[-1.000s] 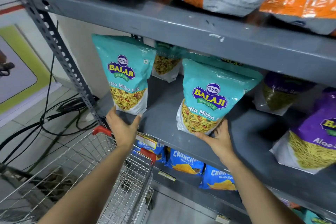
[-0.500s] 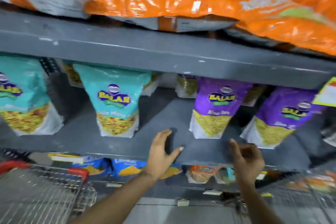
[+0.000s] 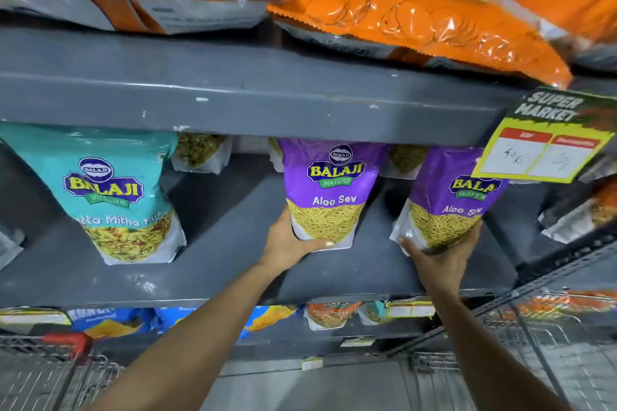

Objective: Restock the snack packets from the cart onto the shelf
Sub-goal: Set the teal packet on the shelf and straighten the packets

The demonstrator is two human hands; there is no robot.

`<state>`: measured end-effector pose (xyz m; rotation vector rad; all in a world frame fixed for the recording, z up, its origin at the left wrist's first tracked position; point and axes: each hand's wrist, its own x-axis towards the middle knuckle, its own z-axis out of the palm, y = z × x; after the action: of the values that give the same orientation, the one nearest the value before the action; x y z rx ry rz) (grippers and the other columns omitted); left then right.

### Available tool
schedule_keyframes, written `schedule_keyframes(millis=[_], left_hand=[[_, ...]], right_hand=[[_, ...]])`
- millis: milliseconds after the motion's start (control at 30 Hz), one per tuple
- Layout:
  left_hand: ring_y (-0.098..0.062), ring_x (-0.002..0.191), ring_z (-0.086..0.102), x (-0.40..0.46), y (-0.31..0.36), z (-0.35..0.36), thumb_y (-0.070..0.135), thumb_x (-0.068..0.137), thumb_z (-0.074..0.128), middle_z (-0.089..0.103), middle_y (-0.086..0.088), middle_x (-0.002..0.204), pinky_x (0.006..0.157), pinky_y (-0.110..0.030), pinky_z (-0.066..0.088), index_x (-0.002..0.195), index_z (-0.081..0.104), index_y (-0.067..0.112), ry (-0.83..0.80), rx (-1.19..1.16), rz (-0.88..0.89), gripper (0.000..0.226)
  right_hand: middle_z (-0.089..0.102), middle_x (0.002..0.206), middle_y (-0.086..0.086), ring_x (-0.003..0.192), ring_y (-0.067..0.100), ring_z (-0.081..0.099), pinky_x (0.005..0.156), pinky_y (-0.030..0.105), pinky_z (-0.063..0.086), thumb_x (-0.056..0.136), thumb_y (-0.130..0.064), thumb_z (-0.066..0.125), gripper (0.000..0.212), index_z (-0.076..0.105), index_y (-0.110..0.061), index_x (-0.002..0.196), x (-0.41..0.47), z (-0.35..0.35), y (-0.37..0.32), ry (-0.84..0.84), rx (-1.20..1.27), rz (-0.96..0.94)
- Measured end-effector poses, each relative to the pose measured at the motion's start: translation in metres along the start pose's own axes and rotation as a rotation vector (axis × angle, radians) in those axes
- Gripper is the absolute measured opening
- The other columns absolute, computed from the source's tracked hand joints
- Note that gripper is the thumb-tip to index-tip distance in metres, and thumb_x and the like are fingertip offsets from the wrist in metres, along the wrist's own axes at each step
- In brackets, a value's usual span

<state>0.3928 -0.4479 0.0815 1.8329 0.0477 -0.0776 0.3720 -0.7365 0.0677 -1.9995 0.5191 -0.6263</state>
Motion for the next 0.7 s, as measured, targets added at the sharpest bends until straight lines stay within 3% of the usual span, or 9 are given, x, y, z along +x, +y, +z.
schedule_keyframes(millis=[133, 200, 367, 567, 700], left_hand=[[0.006, 0.096, 0.058, -0.014, -0.002, -0.016, 0.032, 0.054, 0.093, 0.062, 0.017, 0.11, 0.079, -0.013, 0.043, 0.12, 0.045, 0.035, -0.027, 0.016, -0.025, 0.082], [0.011, 0.095, 0.055, -0.02, -0.005, -0.024, 0.034, 0.054, 0.093, 0.062, 0.018, 0.11, 0.081, -0.014, 0.045, 0.121, 0.045, 0.033, -0.029, 0.026, -0.045, 0.083], [0.002, 0.101, 0.059, -0.029, -0.009, -0.036, 0.038, 0.054, 0.092, 0.062, 0.017, 0.114, 0.08, -0.014, 0.044, 0.123, 0.044, 0.035, -0.032, 0.035, -0.055, 0.084], [-0.007, 0.112, 0.06, -0.032, -0.014, -0.037, 0.039, 0.053, 0.092, 0.062, 0.012, 0.124, 0.092, -0.029, 0.05, 0.13, 0.041, 0.033, 0.014, -0.008, -0.056, 0.093], [-0.007, 0.112, 0.06, -0.034, -0.02, -0.039, 0.04, 0.051, 0.093, 0.062, 0.013, 0.122, 0.095, -0.037, 0.053, 0.124, 0.041, 0.036, 0.055, -0.035, -0.07, 0.09]], right_hand=[[0.019, 0.162, 0.006, 0.149, 0.024, 0.023, 0.12, 0.035, 0.022, 0.046, -0.041, 0.091, 0.142, 0.004, -0.02, 0.155, -0.007, 0.002, -0.005, 0.024, 0.0, -0.042], [0.019, 0.162, 0.006, 0.149, 0.024, 0.023, 0.121, 0.039, 0.024, 0.046, -0.04, 0.093, 0.143, 0.003, -0.022, 0.155, -0.01, 0.002, -0.005, 0.025, -0.005, -0.041], [0.019, 0.162, 0.007, 0.149, 0.026, 0.023, 0.121, 0.04, 0.024, 0.048, -0.04, 0.094, 0.144, 0.001, -0.021, 0.156, -0.012, 0.005, -0.005, 0.023, -0.014, -0.045], [0.022, 0.16, 0.011, 0.147, 0.028, 0.024, 0.114, 0.028, 0.02, 0.05, -0.036, 0.094, 0.143, 0.0, -0.019, 0.156, -0.015, 0.006, -0.007, 0.013, 0.018, -0.039], [0.023, 0.158, 0.013, 0.146, 0.029, 0.026, 0.113, 0.029, 0.021, 0.051, -0.037, 0.094, 0.143, -0.001, -0.018, 0.156, -0.016, 0.006, -0.008, 0.017, 0.021, -0.044]])
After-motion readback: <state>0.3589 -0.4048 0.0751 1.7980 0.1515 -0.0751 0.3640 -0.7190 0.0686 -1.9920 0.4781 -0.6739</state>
